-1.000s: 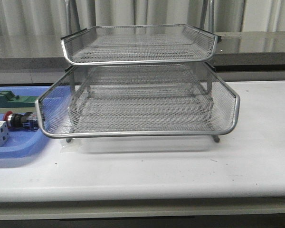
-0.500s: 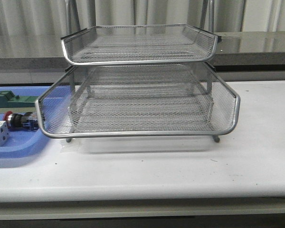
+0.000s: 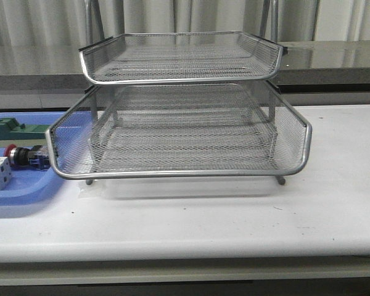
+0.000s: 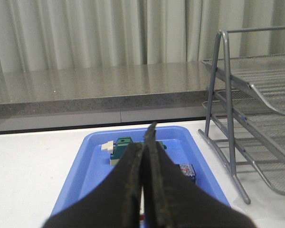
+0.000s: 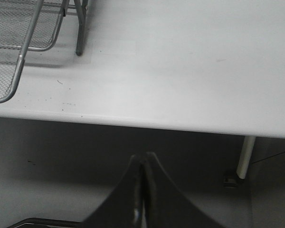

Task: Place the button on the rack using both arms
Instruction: 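Move the left gripper over the blue tray above the red push button, then grasp the red push button's blue contact block with the left gripper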

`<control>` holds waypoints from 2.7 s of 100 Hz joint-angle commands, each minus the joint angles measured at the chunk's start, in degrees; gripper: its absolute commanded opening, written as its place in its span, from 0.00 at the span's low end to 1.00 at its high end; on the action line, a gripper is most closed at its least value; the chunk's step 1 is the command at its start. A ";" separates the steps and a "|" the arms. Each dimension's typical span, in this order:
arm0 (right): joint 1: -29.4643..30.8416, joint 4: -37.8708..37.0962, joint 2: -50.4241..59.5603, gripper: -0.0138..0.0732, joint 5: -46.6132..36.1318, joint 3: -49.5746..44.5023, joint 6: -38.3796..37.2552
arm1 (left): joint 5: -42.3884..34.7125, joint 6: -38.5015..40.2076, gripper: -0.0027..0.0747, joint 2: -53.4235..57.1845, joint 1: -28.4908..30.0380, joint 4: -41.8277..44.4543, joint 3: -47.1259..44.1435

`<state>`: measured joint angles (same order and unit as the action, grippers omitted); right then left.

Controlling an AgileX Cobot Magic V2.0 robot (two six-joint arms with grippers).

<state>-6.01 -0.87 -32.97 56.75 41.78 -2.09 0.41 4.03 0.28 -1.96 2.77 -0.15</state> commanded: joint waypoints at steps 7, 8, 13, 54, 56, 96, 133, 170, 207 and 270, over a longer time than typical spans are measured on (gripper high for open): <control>-0.03 -0.90 -0.08 0.08 -2.96 1.75 -0.07 | -6.87 0.55 0.01 1.79 -0.10 -0.28 0.20; -0.03 -0.90 -0.08 0.08 -2.96 1.75 -0.07 | -6.87 0.55 0.01 1.79 -0.10 -0.45 0.59; -0.03 -0.90 -0.08 0.08 -2.96 1.75 -0.07 | -5.99 0.55 0.01 1.63 -0.10 -0.93 2.12; -0.03 -0.90 -0.08 0.08 -2.96 1.75 -0.07 | 10.26 0.55 0.01 -14.49 -0.10 -2.77 25.38; -0.03 -0.90 -0.08 0.08 -2.96 1.75 -0.07 | 11.23 0.55 0.01 -15.99 -0.10 -2.77 26.31; -0.03 -0.90 -0.08 0.08 -2.96 1.75 -0.07 | 34.92 -0.17 0.01 -48.27 -0.10 4.98 51.77; -0.03 -0.90 -0.08 0.08 -2.96 1.75 -0.07 | 39.30 -2.23 0.01 -67.87 -0.10 5.96 60.52; -0.03 -0.90 -0.08 0.08 -2.96 1.75 -0.07 | 39.30 -3.05 0.90 -70.01 -0.10 5.70 60.52; -0.03 -0.90 -0.08 0.08 -2.96 1.75 -0.07 | 37.16 -3.18 0.92 -70.15 -0.10 4.51 60.52; -0.03 -0.90 -0.08 0.08 -3.01 1.75 -0.07 | 51.93 -46.86 0.92 -96.82 -0.10 -7.44 87.60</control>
<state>-6.01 -1.09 -32.97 56.79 41.78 -2.18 51.51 -37.60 -94.74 -1.96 -3.38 82.21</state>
